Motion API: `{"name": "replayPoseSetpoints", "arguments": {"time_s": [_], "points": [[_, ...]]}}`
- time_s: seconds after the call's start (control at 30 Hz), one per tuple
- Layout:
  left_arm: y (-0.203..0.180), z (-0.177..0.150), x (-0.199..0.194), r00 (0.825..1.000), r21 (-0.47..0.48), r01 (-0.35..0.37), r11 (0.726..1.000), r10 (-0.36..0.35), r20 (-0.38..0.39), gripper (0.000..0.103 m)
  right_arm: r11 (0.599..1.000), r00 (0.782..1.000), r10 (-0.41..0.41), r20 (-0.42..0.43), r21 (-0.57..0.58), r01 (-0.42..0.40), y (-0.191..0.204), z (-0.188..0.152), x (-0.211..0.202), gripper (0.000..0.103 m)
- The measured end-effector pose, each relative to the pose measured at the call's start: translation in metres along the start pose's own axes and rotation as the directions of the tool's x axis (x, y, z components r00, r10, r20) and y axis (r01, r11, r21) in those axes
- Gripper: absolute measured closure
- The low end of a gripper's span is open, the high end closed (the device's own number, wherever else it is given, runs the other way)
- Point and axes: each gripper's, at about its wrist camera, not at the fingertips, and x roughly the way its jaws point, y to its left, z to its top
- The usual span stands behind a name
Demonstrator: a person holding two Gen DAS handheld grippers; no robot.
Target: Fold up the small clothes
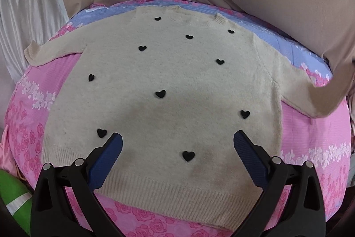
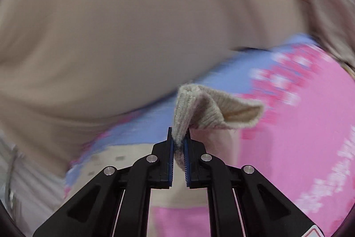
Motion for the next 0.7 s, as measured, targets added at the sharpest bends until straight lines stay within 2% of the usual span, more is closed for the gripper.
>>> {"name": "replayPoseSetpoints", "arguments": {"time_s": [0.07,0.17,0.27,0.33,0.37,0.43,0.5,0.53,0.57,0.6,0.63,0.7], "points": [[0.016,0.003,0.000,1.000,-0.025,0.006,1.000,-0.006,0.007,0.005,0.989,0.992,0.114,-0.054,-0.091,-0.118,0.077,-0.004,0.025,0.095],[0.045,0.007,0.002,1.000,-0.074,0.007,0.997,-0.006,0.013,0.005,0.951,0.957,0.235,-0.172,-0.165,-0.263,0.177,-0.033,0.079,0.094],[0.077,0.011,0.006,1.000,-0.122,-0.004,0.993,0.006,0.009,0.005,0.905,0.910,0.270,-0.316,-0.240,-0.352,0.260,-0.089,0.146,0.088],[0.096,0.015,0.011,1.000,-0.136,-0.009,0.991,0.009,0.001,0.005,0.887,0.873,0.243,-0.424,-0.267,-0.376,0.292,-0.133,0.189,0.079],[0.104,0.018,0.015,1.000,-0.137,-0.010,0.990,0.010,-0.001,0.005,0.883,0.869,0.206,-0.450,-0.297,-0.363,0.302,-0.154,0.203,0.078],[0.122,0.026,0.024,1.000,-0.137,-0.010,0.991,0.010,-0.002,0.005,0.878,0.878,0.172,-0.448,-0.335,-0.343,0.307,-0.183,0.201,0.078],[0.138,0.038,0.036,1.000,-0.145,0.011,0.989,-0.012,-0.007,0.005,0.892,0.910,0.139,-0.390,-0.351,-0.287,0.293,-0.195,0.185,0.076],[0.144,0.048,0.045,0.999,-0.156,0.039,0.987,-0.041,-0.010,0.005,0.912,0.931,0.102,-0.350,-0.342,-0.228,0.271,-0.195,0.172,0.071],[0.149,0.057,0.054,0.997,-0.166,0.069,0.984,-0.072,-0.010,0.005,0.930,0.946,0.062,-0.317,-0.325,-0.170,0.253,-0.197,0.161,0.063],[0.152,0.068,0.064,0.995,-0.178,0.099,0.979,-0.103,-0.012,0.005,0.946,0.958,0.010,-0.286,-0.309,-0.102,0.227,-0.199,0.149,0.060],[0.152,0.081,0.078,0.991,-0.191,0.128,0.973,-0.134,-0.017,0.005,0.953,0.963,-0.060,-0.262,-0.301,-0.022,0.200,-0.199,0.135,0.060],[0.148,0.104,0.104,0.982,-0.209,0.177,0.962,-0.186,-0.025,0.005,0.943,0.947,-0.209,-0.242,-0.308,0.129,0.154,-0.202,0.117,0.059]]}}
